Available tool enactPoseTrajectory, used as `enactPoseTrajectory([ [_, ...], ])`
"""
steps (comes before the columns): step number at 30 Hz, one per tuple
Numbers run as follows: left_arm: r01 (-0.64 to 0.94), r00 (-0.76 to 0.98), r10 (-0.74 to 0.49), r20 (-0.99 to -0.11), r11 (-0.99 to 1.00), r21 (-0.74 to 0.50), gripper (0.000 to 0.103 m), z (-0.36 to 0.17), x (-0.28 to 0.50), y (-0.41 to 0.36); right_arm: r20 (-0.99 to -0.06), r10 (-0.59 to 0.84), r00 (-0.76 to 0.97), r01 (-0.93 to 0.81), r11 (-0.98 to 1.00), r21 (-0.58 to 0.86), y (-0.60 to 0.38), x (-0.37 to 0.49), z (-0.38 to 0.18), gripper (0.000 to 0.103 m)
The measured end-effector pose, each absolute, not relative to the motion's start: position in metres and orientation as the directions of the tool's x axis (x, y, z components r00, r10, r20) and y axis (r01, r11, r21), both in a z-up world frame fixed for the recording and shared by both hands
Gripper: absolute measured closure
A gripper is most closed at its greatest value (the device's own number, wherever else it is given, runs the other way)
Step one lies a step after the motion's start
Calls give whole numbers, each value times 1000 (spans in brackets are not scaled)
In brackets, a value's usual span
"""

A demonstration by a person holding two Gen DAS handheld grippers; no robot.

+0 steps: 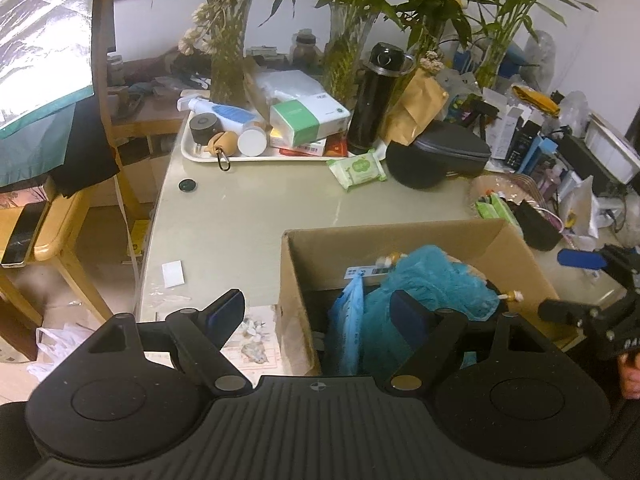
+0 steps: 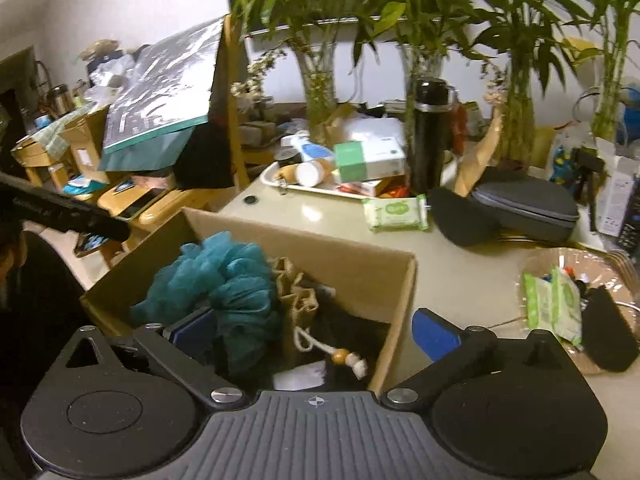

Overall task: Organize soft objects
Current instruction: 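Withdraw both open grippers from the cardboard box, then reach the right gripper to the black foam block and close on it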

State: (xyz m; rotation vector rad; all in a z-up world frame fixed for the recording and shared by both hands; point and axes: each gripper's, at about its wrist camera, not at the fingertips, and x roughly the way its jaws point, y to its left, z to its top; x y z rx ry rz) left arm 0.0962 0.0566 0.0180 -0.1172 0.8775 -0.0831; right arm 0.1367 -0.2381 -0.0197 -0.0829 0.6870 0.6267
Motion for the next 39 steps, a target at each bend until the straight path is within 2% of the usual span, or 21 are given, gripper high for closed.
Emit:
enactPoseTrajectory([
  [13,38,688,-140,-712,987,-157,23,13,104,66,-596,418,685,-427,894,137,-249,161,-20,0],
  [24,119,739,-198,-644,979,-164,23,15,135,69,-557,408,723,-445,892,77,-241,185,-14,0],
  [32,180,804,-188,-563,981,-71,23,16,174,72,-548,375,748,-382,918,107,-254,216,-12,0],
  [39,171,812,-175,-557,983,-60,23,-2,196,82,-570,364,736,-395,916,75,-253,240,-19,0],
])
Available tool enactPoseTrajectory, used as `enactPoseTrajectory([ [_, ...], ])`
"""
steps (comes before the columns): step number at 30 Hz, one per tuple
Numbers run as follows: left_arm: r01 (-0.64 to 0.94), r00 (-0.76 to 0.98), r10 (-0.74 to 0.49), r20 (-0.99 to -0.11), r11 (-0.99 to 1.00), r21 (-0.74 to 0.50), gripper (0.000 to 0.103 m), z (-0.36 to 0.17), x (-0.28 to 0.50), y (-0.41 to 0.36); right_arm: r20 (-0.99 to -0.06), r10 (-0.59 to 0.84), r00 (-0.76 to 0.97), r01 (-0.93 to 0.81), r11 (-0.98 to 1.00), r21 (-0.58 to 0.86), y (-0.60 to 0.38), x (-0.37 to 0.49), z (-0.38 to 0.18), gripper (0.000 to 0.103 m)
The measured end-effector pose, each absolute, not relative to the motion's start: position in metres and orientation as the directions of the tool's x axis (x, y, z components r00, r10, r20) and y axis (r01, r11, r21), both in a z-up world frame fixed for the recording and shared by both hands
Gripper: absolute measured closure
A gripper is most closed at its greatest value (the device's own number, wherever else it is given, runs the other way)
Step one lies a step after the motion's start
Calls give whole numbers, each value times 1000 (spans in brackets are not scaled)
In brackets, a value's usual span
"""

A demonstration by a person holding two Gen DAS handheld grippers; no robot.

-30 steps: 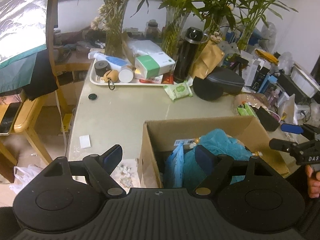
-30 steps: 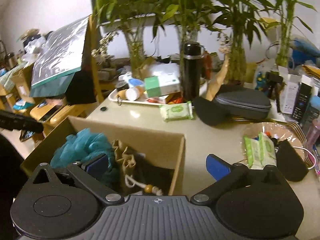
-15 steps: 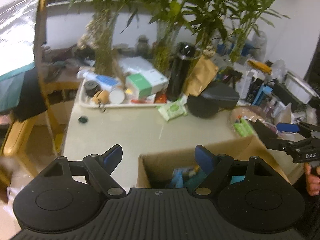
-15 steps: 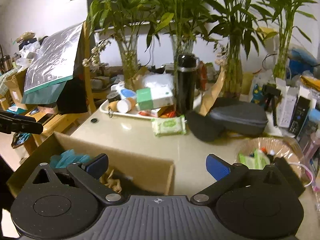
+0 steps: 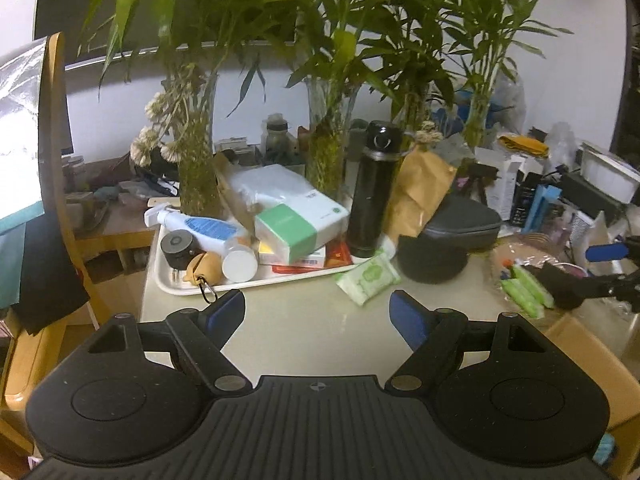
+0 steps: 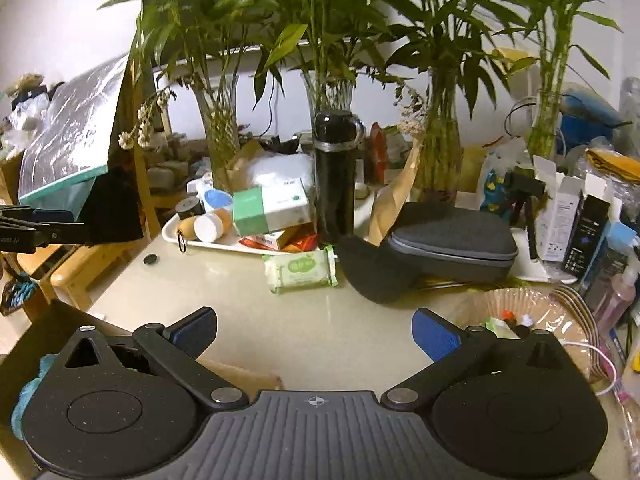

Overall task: Organize soft objects
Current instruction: 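Reach the right gripper to the black foam block and close on it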

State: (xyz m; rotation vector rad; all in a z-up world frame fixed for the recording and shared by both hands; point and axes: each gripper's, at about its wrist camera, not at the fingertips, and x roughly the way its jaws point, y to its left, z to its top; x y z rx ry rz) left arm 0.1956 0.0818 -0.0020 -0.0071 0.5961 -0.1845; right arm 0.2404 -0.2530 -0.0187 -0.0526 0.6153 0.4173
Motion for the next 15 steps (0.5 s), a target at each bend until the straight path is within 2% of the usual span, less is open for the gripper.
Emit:
enactPoseTrajectory([
  [7,124,806,-140,-575,990,-68,23,-8,199,89,-571,375,731,-415,907,65,-249,265,-27,0],
  [15,57,790,-117,-602,991,-118,23,-8,203,100,-571,383,726,-487,872,-35,-231,296,-37,0],
])
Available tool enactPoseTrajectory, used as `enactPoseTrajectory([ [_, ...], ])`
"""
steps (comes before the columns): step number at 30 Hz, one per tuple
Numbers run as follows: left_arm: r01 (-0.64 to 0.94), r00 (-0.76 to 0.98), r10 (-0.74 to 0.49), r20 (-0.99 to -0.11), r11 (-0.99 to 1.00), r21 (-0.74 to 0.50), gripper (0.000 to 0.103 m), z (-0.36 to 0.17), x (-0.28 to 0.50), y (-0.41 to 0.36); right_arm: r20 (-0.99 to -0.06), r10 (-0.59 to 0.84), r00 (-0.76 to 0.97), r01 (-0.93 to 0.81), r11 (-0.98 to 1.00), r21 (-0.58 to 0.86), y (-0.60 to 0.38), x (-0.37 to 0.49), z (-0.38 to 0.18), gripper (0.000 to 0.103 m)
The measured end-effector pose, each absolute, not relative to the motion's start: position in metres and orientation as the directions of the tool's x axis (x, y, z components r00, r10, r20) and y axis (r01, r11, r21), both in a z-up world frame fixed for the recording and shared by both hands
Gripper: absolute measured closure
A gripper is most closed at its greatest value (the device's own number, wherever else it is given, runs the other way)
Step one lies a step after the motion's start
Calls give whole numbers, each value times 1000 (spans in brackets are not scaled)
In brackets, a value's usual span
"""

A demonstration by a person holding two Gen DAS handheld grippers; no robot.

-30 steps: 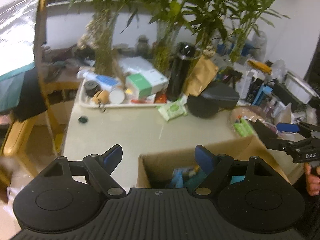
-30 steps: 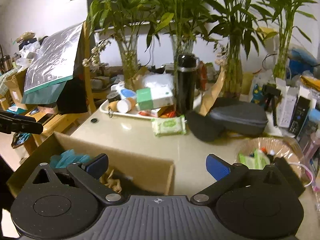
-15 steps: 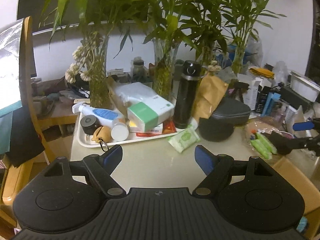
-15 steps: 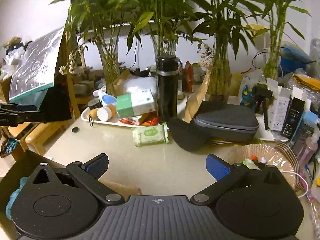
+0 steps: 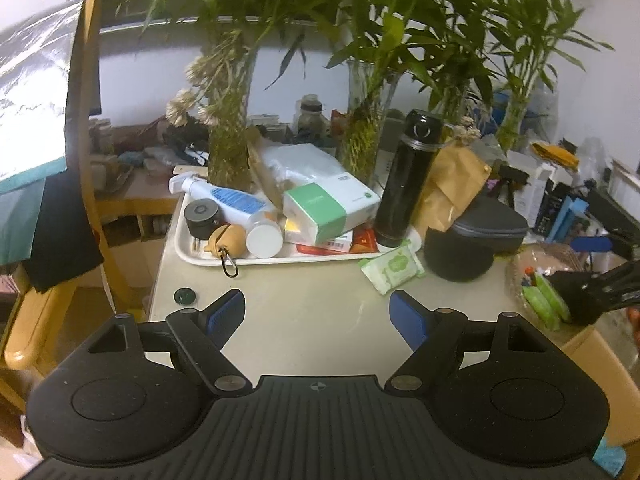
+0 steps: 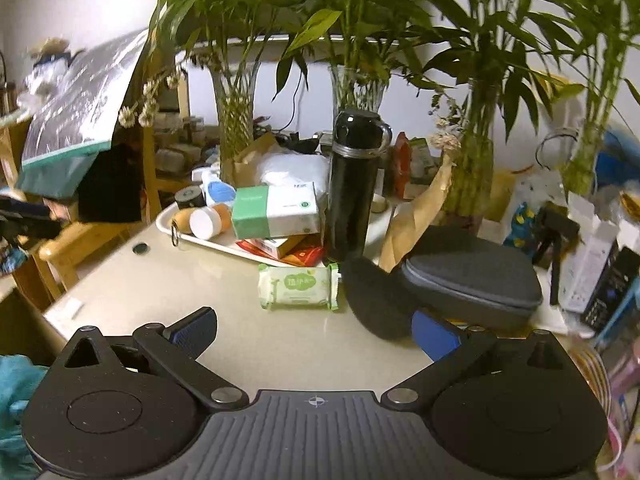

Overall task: Organize soft objects
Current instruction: 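Reach the right gripper to the black foam block and close on it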

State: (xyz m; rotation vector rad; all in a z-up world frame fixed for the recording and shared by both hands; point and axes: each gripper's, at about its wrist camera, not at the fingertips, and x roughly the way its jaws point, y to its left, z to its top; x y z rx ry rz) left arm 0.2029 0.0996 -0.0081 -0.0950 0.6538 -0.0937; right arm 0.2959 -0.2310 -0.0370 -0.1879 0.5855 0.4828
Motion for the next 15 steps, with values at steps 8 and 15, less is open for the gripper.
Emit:
enactPoseTrajectory([
  [8,49,783,-106,-613,993,-109,23,-6,205,98,-589,348,729,-487,869,-89,-229,333,-56,0],
  [15,75,779,-116,-616,993,-93,23,-7,209,92,-614,312,725,-461,882,-96,-234,370,-73,0],
])
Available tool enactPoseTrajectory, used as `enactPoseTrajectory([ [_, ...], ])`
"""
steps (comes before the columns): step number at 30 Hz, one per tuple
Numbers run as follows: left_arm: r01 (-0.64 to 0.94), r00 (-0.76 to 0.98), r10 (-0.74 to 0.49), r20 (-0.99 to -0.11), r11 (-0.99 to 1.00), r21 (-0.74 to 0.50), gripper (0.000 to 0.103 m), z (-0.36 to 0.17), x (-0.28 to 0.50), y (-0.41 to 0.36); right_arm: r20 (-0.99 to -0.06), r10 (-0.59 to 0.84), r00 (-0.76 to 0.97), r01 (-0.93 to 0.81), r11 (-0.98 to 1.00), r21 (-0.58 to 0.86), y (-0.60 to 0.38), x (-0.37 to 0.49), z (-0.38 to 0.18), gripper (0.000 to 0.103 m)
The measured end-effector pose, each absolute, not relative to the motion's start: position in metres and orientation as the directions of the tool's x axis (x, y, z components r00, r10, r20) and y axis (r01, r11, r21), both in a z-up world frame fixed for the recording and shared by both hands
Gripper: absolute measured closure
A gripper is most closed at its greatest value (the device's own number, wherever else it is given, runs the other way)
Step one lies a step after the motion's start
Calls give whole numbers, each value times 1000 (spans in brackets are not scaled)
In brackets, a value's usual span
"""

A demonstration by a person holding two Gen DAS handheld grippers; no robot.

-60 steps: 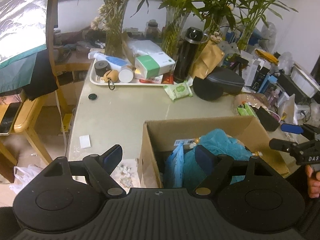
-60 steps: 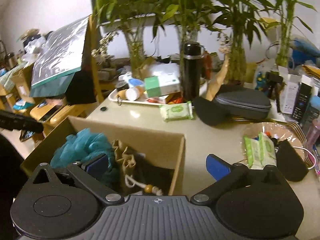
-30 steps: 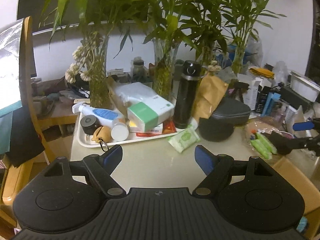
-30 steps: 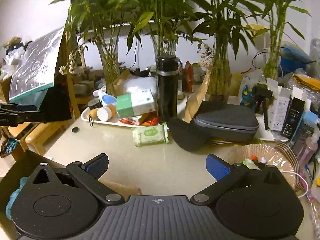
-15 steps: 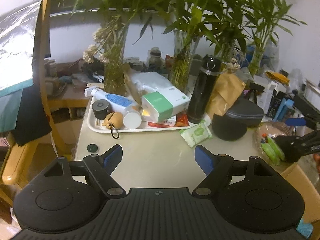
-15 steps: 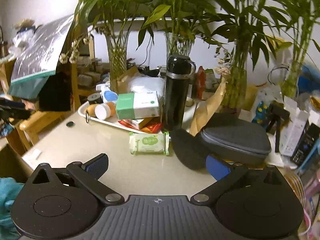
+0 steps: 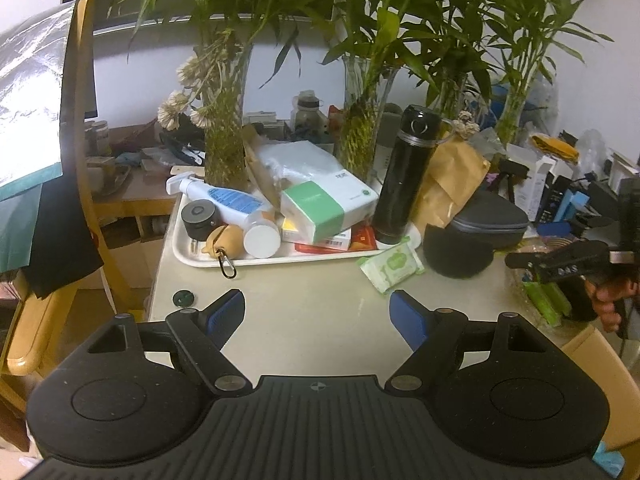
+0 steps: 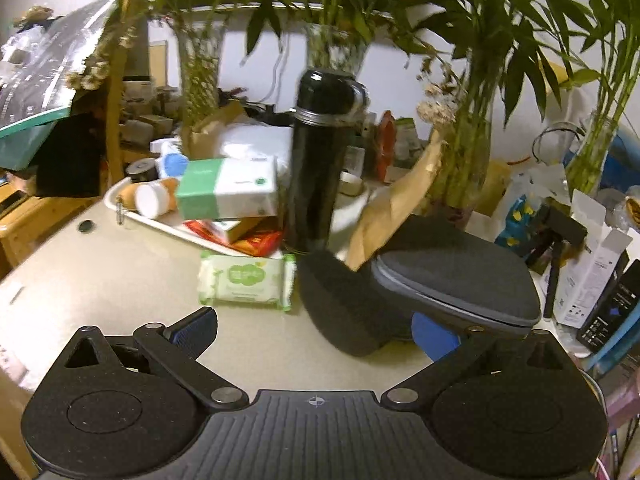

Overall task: Organize soft objects
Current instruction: 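Reach the right gripper to the black foam block and close on it, then lift the black foam block upright with the right gripper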

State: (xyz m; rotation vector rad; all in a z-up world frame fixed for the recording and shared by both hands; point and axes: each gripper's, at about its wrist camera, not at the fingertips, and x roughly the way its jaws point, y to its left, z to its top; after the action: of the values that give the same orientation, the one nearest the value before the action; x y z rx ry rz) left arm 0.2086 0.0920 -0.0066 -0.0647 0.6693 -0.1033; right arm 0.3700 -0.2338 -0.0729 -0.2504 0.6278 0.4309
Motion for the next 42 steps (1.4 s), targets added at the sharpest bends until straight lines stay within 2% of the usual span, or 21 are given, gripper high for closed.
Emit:
enactPoseTrajectory([
  [8,61,763,-112,-636,993,-102,23,-9,212,93,-628,286,723,-409,911,-56,-246,406,-104,1],
  [10,63,756,-104,-646,994,-87,23,-11,213,92,-655,273,704,-411,909,-63,-244,414,-113,7],
  [18,73,735,-105,-669,994,-76,23,-14,216,89,-665,253,703,-410,908,-88,-241,438,-134,7],
  [29,87,716,-105,-690,994,-61,23,-19,219,87,-681,281,676,-425,904,-49,-243,468,-159,7],
  [30,87,714,-101,-692,995,-56,23,-19,219,86,-685,288,670,-432,901,-45,-242,470,-161,10],
  [32,85,710,-93,-698,995,-46,23,-20,220,85,-701,287,653,-439,898,-42,-241,474,-163,22],
  [33,84,709,-92,-699,995,-46,23,-20,220,85,-712,272,647,-437,898,-54,-240,476,-164,32],
  [34,83,709,-94,-699,995,-49,23,-20,220,85,-723,257,641,-435,898,-67,-238,476,-164,38],
  [37,87,711,-102,-696,995,-57,23,-19,219,85,-746,255,615,-455,887,-73,-236,471,-160,42],
  [42,87,714,-102,-693,995,-58,23,-18,217,84,-783,242,574,-451,891,-55,-239,460,-148,43],
])
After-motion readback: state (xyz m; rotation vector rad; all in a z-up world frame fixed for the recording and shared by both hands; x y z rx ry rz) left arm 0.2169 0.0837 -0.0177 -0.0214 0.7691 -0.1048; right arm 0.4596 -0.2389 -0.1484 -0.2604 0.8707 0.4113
